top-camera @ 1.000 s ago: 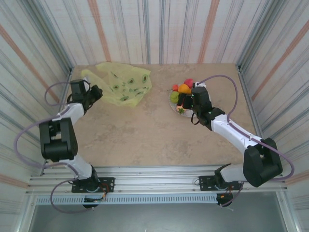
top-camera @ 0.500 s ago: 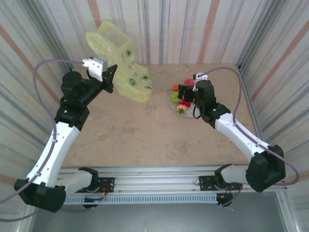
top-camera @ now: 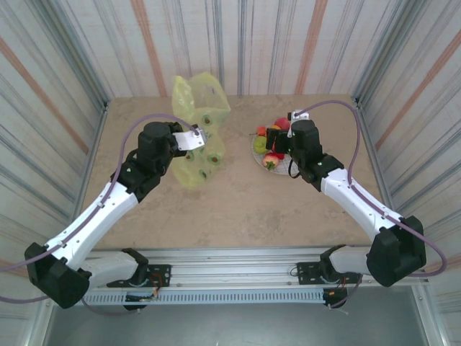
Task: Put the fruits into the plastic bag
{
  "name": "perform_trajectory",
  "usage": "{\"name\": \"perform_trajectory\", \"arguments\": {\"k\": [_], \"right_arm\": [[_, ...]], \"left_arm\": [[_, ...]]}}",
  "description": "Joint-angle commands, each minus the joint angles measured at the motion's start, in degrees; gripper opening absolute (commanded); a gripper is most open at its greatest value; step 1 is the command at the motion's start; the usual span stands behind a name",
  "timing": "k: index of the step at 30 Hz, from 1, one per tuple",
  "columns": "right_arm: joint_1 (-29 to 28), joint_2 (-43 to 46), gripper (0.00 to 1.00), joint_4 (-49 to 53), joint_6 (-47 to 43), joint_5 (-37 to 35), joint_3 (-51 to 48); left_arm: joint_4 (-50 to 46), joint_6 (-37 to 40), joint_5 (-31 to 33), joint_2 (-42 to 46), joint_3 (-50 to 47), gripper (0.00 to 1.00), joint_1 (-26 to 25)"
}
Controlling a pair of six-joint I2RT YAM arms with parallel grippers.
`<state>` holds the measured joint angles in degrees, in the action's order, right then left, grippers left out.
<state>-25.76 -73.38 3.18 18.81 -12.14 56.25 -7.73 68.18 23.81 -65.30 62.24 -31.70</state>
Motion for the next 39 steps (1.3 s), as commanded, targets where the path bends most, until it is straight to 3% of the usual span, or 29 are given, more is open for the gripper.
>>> {"name": "perform_trajectory", "arguments": {"k": [1,6,11,16,23,25,26,27,28,35,37,39], "right_arm": [[0.4,1.2,0.99,1.1,0.0,-0.4,-0.6],[0.5,1.1,0.99,0.4,1.1,-0.2,-1.3],[0.5,0.7,0.99,0.6,1.2,-0.1,-1.2],[1.4,0.7,0.99,1.2,1.1,-0.4,-1.3],[2.6,1.2,0.99,3.4,0.9,-0.3,-1.9],[2.9,1.2,0.99,3.4,1.8,0.3,-2.3],[2.8,1.1,0.99,3.3,2.4,0.9,-2.6],[2.8,0.8,0.99,2.8,3.2,2.3,-3.0],[2.7,0.3,0.99,2.4,3.8,3.6,-3.3],[-0.4,-4.7,1.0,5.2,3.2,9.7,-1.3],[-1.0,-5.7,1.0,5.5,2.8,10.3,-1.2],[-1.5,-6.7,0.99,5.5,2.8,10.4,-0.9]], "left_arm": [[9.9,11.5,8.6,3.3,1.7,0.0,1.7],[15.5,17.2,9.3,4.9,0.8,0.0,1.4],[6.5,18.1,2.5,8.5,-5.1,0.0,-2.3],[-2.8,7.0,-2.4,9.4,-12.5,0.0,-11.4],[-16.3,-11.6,-4.0,8.9,-18.9,0.04,-20.4],[-21.7,-18.1,-6.9,10.5,-18.4,0.18,-20.9],[-23.5,-20.3,-8.6,11.2,-18.2,0.28,-20.9],[-25.0,-22.8,-10.5,12.2,-17.8,0.46,-20.9],[-26.0,-24.9,-11.9,13.0,-17.5,0.55,-20.9],[-35.1,-36.5,-24.4,20.0,-10.2,0.85,-20.9],[-32.9,-40.1,-27.3,22.3,-9.7,0.98,-20.9],[-26.3,-44.6,-25.6,23.0,-10.7,0.99,-20.9]]}}
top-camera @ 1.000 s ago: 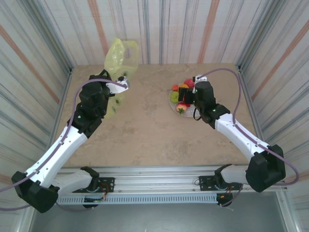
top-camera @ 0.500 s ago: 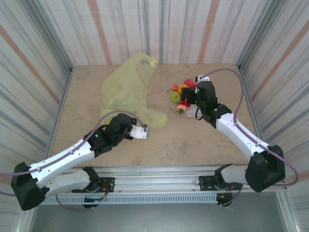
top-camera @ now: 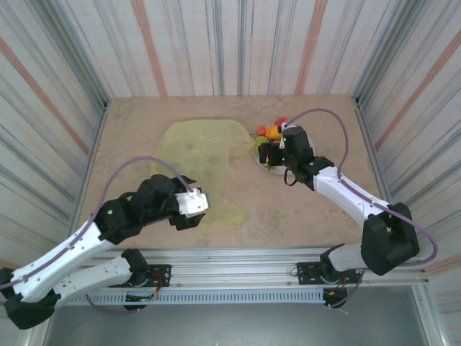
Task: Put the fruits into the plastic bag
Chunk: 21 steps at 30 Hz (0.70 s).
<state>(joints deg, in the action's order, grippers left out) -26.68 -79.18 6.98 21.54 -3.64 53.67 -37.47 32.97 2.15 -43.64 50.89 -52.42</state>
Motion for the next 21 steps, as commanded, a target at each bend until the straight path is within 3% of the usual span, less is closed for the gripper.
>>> {"name": "perform_trajectory", "arguments": {"k": [1,4,7,10,15,21], "right_arm": [[-0.8,-1.3,0.99,1.8,0.2,1.6,1.8],[-0.7,-1.6,0.99,2.6,1.3,-1.0,2.5],[1.0,0.3,0.99,3.0,2.5,-3.6,2.1],[4.0,3.7,1.0,1.8,3.9,-4.8,-0.1],[8.9,9.5,1.0,-1.9,6.3,-4.5,-5.5],[12.6,10.5,1.0,-2.9,8.4,0.4,-8.4]], "left_arm": [[6.8,-12.4,-1.7,0.7,0.2,0.98,-0.1],[10.1,-22.2,8.7,-7.9,2.3,0.94,-0.1],[2.8,-31.5,22.7,-22.0,9.9,0.94,-0.2],[-2.3,-35.1,30.4,-34.3,16.6,0.97,-1.4],[-6.8,-40.1,33.8,-49.8,26.0,0.99,-2.9],[-8.3,-39.3,40.5,-63.9,32.6,0.99,-2.9]]}}
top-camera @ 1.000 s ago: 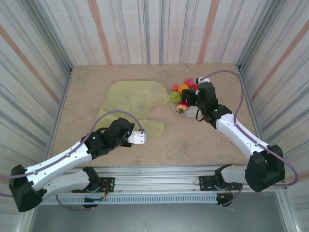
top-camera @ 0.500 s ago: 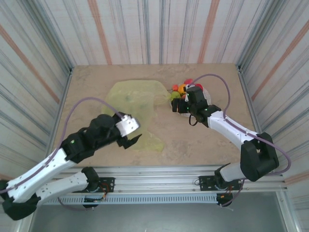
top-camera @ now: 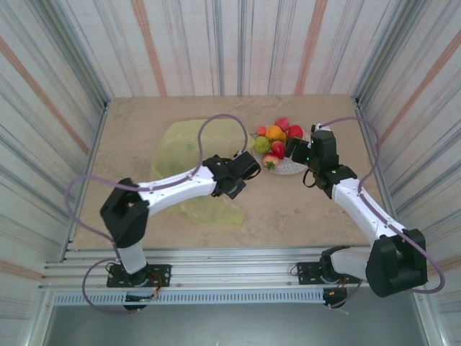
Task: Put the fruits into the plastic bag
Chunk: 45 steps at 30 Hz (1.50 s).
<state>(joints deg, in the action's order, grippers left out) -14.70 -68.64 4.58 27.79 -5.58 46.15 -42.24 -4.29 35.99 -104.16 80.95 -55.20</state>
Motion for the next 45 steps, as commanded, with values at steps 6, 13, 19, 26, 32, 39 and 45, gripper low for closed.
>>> {"name": "perform_trajectory", "arguments": {"k": [6,13,19,26,32,39,45], "right_arm": [[1.0,-1.2,1.0,-0.8,2.5,4.4,-1.0],[0.9,-2.4,1.0,-1.3,2.8,5.2,-1.2],[1.0,-2.1,1.0,-0.5,2.4,5.2,-0.6],[-0.3,1.5,0.99,3.4,-2.7,-0.3,1.1],[-6.3,-4.2,0.97,5.9,-5.0,0.7,4.5],[-11.1,-11.2,0.93,11.0,-7.4,0.5,8.9],[-12.5,-12.0,0.92,12.6,-7.9,0.4,8.6]], "left_arm": [[-2.6,1.3,15.4,-10.2,4.5,0.94,1.3],[6.3,4.6,15.2,-7.4,-0.4,0.57,3.8],[7.5,5.0,12.2,-5.2,-1.5,0.06,7.2],[9.1,-3.3,-14.7,16.0,-6.9,0.0,15.3],[9.5,-10.4,-35.1,26.8,-10.4,0.0,27.9],[8.6,-13.9,-42.9,31.9,-10.5,0.0,34.2],[9.4,-19.8,-47.5,33.4,-10.0,0.0,34.5]]}}
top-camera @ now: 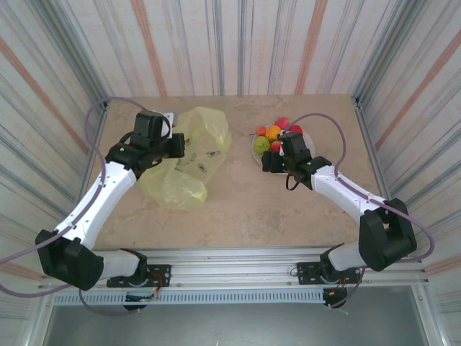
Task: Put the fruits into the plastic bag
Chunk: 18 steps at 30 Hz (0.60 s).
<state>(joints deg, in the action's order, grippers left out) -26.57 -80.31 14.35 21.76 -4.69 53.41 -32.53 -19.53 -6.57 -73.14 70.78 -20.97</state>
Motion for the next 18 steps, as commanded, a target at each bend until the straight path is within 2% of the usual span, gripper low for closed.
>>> {"name": "perform_trajectory", "arguments": {"k": [1,3,5,8,13,16,18], "right_arm": [[-0.7,-0.3,0.92,2.8,-2.1,0.0,1.1],[-0.7,0.6,0.92,0.7,-3.4,4.9,-0.1],[-0.8,1.6,0.91,-4.7,-3.7,14.5,-2.4],[-1.5,1.1,0.91,-13.1,1.1,22.9,-5.1],[-4.0,-2.1,0.91,-26.3,13.1,22.8,-9.3],[-8.6,-4.0,0.92,-29.0,12.8,16.6,-9.4],[-9.9,-5.9,0.92,-31.2,13.1,14.9,-9.4]], "left_arm": [[-0.2,-5.5,-5.1,2.5,0.5,0.0,0.2],[-0.1,-7.2,-4.8,2.9,1.2,0.0,0.2],[0.7,-7.9,-4.7,3.6,1.2,0.0,0.2],[1.5,-8.8,-4.6,4.0,0.8,0.0,0.2],[3.0,-11.8,-5.9,5.0,-0.2,0.0,0.2],[4.2,-13.9,-6.9,5.7,-0.7,0.0,0.2],[4.9,-15.1,-7.5,6.1,-0.7,0.0,0.2]]}}
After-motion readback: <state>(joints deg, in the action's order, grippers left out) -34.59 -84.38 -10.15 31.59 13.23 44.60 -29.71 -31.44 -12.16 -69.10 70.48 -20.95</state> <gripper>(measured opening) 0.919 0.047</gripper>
